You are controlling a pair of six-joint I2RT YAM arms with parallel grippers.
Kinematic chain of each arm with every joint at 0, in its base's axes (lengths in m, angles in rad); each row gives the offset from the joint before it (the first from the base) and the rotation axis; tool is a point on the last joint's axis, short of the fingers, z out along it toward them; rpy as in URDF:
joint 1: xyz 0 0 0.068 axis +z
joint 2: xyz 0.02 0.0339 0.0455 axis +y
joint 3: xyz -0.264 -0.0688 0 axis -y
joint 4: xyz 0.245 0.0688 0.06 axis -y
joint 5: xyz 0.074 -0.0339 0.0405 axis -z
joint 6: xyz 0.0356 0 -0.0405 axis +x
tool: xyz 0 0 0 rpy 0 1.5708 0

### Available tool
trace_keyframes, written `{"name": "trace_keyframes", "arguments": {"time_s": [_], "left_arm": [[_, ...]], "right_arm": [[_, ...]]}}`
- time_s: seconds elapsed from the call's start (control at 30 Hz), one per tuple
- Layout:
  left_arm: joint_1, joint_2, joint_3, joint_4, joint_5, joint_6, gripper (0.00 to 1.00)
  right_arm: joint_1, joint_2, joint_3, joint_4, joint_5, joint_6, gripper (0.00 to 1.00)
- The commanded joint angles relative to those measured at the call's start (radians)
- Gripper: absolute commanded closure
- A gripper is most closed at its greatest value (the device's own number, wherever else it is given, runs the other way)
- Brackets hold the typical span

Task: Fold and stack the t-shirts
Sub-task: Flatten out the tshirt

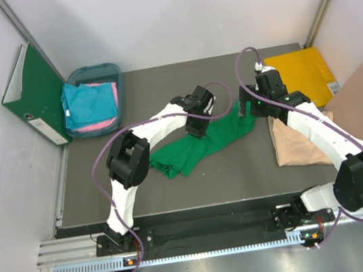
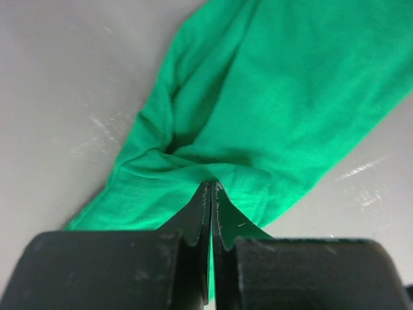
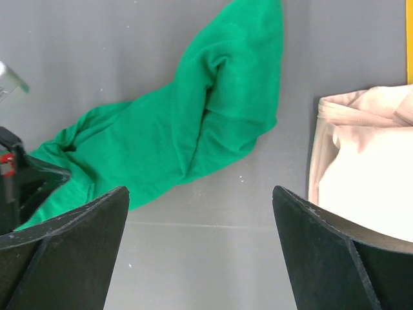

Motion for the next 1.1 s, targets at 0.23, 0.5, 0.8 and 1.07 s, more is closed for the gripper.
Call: {"name": "trace_keyframes", "arguments": {"time_s": [0.23, 0.5, 0.8, 1.07], "left_arm": [[-0.003, -0.107, 0.045, 0.008, 0.035, -0.004, 0.45], [-0.084, -0.022, 0.078, -0.044, -0.053, -0.040, 0.30], [-0.084, 0.043, 0.079, -0.067, -0.155, -0.066, 0.38], [-0.084, 0.074, 0.106, -0.055, -0.224, -0.067, 0.71]], "right_arm": [[-0.027, -0.034, -0.028, 0.056, -0.021, -0.026, 0.08], [-0.051, -0.045, -0.028, 0.059, -0.030, -0.042, 0.07], [-0.096, -0.086, -0.055, 0.056, -0.041, -0.052, 0.07], [-0.109, -0.097, -0.063, 0.051, -0.053, -0.060, 0.07]]}}
